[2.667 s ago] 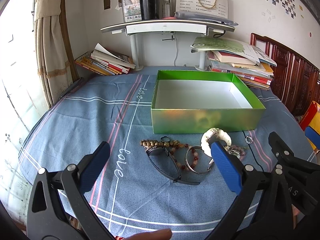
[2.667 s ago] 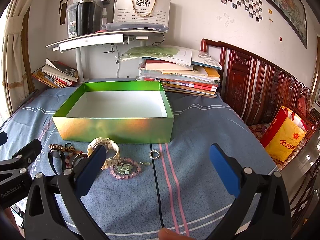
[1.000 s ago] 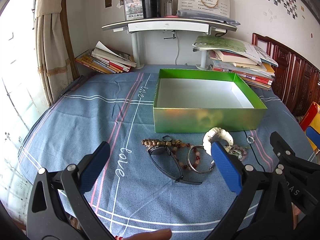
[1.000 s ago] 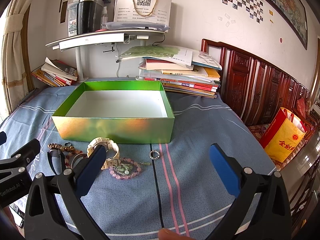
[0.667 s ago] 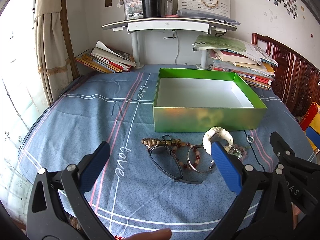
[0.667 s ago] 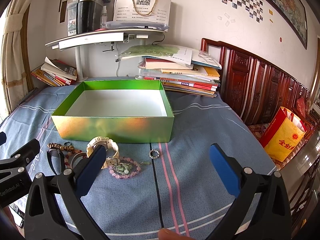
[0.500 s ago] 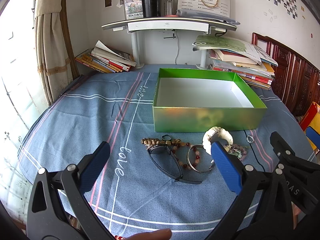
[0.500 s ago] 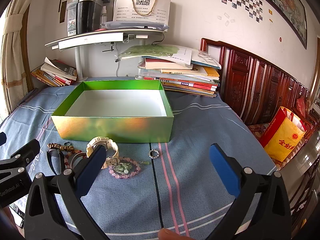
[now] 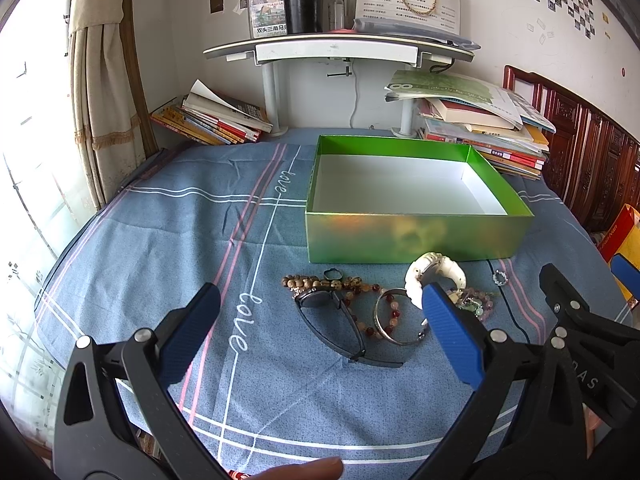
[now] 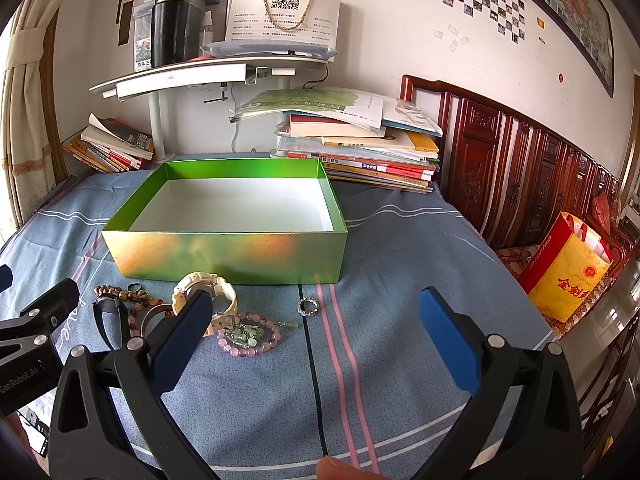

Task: Organize jewelry

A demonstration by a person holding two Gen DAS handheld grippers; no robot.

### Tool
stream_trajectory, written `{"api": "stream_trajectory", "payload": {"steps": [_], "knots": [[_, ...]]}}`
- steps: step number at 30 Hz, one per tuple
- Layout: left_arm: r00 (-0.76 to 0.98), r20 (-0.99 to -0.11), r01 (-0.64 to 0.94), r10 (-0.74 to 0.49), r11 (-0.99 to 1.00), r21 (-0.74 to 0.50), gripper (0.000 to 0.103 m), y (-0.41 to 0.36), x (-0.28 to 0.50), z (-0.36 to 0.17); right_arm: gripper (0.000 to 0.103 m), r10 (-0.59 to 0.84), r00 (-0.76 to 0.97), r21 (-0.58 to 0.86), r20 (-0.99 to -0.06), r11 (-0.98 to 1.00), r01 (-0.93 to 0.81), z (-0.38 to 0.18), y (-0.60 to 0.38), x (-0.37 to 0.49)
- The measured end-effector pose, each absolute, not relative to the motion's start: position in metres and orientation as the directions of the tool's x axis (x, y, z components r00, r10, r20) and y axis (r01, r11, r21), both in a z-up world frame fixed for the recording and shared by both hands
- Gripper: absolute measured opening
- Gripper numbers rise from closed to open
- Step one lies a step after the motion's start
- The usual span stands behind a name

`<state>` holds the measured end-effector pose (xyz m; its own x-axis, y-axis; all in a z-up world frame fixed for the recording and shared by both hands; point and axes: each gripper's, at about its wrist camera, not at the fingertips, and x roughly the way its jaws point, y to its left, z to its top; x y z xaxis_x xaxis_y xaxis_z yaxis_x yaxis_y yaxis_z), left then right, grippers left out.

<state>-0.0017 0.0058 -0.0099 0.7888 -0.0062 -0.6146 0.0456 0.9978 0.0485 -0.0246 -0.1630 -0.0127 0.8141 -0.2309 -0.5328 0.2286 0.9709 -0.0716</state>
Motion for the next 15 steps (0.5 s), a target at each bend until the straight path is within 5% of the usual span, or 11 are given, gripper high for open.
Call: {"api": "stream_trajectory", "payload": {"steps": [15], "knots": [[0.788,-0.616,0.049,-0.009,0.998,0.048,0.099,0.0027,-0.0044,-0.0102,0.101,-0.237,0.81,-0.071,-0.536,0.969,0.237,-0.0143,-0.166,-0.026]]}}
